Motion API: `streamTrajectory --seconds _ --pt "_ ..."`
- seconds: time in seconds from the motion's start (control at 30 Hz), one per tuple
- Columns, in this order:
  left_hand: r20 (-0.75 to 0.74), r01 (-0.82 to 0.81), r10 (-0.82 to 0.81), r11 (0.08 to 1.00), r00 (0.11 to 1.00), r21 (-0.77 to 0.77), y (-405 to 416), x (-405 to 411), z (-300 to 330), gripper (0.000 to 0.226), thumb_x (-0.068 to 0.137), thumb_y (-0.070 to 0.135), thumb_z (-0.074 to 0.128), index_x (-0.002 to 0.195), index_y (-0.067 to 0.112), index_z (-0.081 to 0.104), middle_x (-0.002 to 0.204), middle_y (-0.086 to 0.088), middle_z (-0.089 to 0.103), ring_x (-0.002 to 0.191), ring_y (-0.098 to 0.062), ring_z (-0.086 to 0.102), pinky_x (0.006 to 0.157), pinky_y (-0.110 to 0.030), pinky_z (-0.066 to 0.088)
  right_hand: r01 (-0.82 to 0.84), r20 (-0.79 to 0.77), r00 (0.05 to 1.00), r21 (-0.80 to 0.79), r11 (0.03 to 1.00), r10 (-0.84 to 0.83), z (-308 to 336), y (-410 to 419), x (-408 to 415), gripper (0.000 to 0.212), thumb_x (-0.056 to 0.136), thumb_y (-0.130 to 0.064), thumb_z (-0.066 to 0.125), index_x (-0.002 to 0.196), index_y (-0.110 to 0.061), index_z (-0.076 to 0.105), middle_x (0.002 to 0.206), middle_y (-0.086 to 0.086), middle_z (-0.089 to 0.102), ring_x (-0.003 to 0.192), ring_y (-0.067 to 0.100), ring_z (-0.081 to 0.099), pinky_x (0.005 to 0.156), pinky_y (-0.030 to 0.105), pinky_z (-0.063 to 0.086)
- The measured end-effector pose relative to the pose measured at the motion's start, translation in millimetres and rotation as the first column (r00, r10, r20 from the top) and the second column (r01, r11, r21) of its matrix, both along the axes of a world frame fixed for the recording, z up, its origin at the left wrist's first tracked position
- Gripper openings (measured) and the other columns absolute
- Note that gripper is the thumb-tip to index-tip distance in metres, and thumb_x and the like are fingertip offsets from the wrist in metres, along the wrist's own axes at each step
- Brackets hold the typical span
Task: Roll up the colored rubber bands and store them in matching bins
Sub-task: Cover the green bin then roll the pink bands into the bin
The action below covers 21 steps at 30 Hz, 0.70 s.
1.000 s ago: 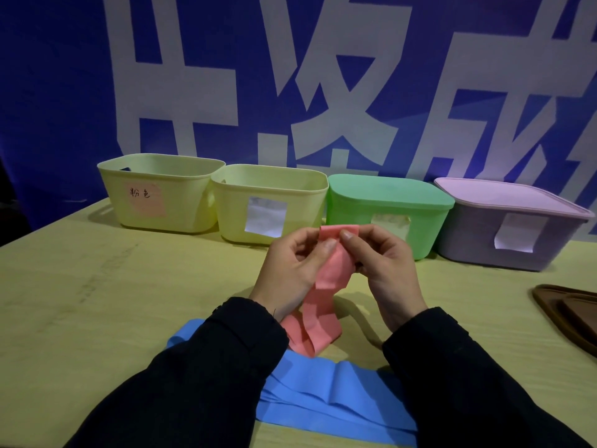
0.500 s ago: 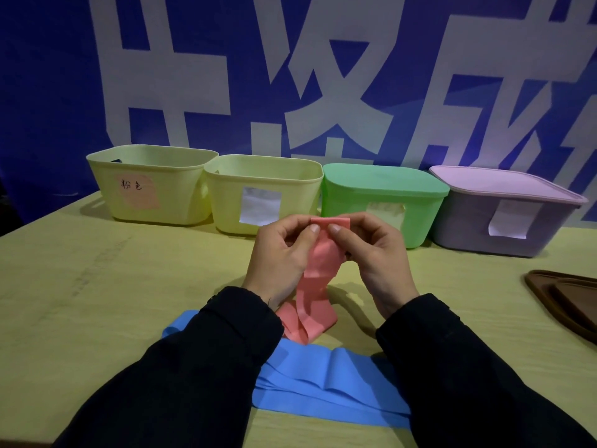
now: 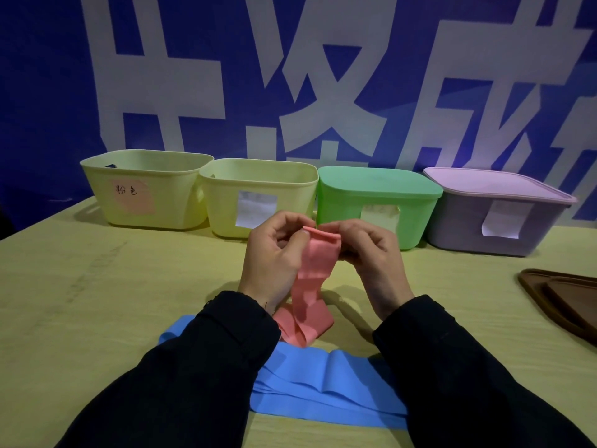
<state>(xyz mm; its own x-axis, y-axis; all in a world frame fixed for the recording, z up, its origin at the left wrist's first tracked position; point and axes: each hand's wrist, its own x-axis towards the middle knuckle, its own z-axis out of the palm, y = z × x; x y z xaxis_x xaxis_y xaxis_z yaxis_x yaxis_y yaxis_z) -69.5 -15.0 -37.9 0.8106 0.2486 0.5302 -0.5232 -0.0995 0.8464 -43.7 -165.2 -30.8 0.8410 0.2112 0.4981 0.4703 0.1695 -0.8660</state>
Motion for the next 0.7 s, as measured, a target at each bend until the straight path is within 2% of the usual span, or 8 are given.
streamTrajectory --seconds 0.07,0.13,0.2,0.3,0.47,0.6,0.7 --pt "-0.001 0.029 -0.029 1.000 1.000 -0.009 0.1 -1.3 0.6 0.009 0.094 0.012 0.061 0.093 0.009 0.070 0.088 -0.007 0.073 0.084 -0.020 0.071 0.074 -0.030 0.059 0.009 -0.002 1.000 0.009 1.000 -0.009 0.3 0.5 -0.3 0.013 0.094 -0.014 0.066 0.091 -0.009 0.078 0.085 0.014 0.074 0.078 0.019 0.066 0.070 0.031 0.054" --pt "0.005 0.030 -0.030 0.999 1.000 -0.012 -1.1 -2.1 1.3 0.007 0.096 0.013 0.066 0.094 0.007 0.070 0.086 -0.007 0.073 0.082 -0.017 0.070 0.074 -0.030 0.058 0.006 -0.003 1.000 0.018 1.000 -0.006 -1.1 1.7 1.7 0.010 0.091 -0.004 0.068 0.095 -0.006 0.076 0.083 0.010 0.075 0.077 0.015 0.067 0.070 0.027 0.054" --pt "0.008 -0.007 0.007 1.000 1.000 0.020 -2.2 -1.4 1.2 0.003 0.092 0.009 0.071 0.093 0.011 0.070 0.087 -0.003 0.073 0.081 -0.013 0.069 0.075 -0.029 0.057 0.006 -0.010 1.000 0.023 1.000 -0.006 -3.5 3.6 4.3 0.017 0.091 -0.001 0.067 0.105 -0.008 0.073 0.081 0.006 0.072 0.076 0.013 0.066 0.069 0.025 0.054" --pt "0.009 -0.016 0.016 1.000 1.000 0.027 -2.5 -0.2 0.9 0.016 0.091 0.006 0.072 0.098 0.020 0.069 0.092 0.000 0.074 0.088 -0.014 0.071 0.080 -0.028 0.059 0.013 -0.023 1.000 0.031 0.999 -0.013 -6.4 4.5 7.9 0.022 0.094 -0.004 0.065 0.114 -0.011 0.069 0.080 0.009 0.068 0.075 0.014 0.065 0.069 0.029 0.055" --pt "0.006 -0.029 0.029 0.999 1.000 0.042 -1.0 0.3 1.0 0.021 0.091 0.005 0.071 0.096 0.025 0.070 0.095 0.003 0.074 0.089 -0.016 0.071 0.079 -0.031 0.060 0.019 0.007 1.000 -0.009 1.000 -0.019 -4.8 3.2 6.2 0.012 0.094 -0.006 0.065 0.103 -0.009 0.073 0.089 0.008 0.076 0.077 0.013 0.070 0.063 0.025 0.055" --pt "0.003 -0.008 0.007 0.999 1.000 0.035 -1.2 -0.9 1.7 0.015 0.091 0.001 0.069 0.092 0.016 0.073 0.091 0.000 0.075 0.089 -0.016 0.071 0.083 -0.032 0.060 0.025 0.044 0.999 -0.022 0.999 -0.024 -5.6 2.8 6.6 0.018 0.095 0.000 0.061 0.102 -0.011 0.073 0.093 0.011 0.075 0.081 0.015 0.069 0.067 0.028 0.057" --pt "0.000 -0.011 0.011 1.000 1.000 0.024 -2.1 -2.8 4.2 0.018 0.090 -0.001 0.069 0.088 0.015 0.074 0.089 0.000 0.075 0.088 -0.014 0.071 0.084 -0.031 0.059 0.033 0.054 0.998 -0.021 0.999 -0.031 -4.5 2.9 6.8 0.019 0.095 0.001 0.061 0.097 -0.013 0.074 0.092 0.011 0.075 0.081 0.017 0.067 0.071 0.030 0.056"
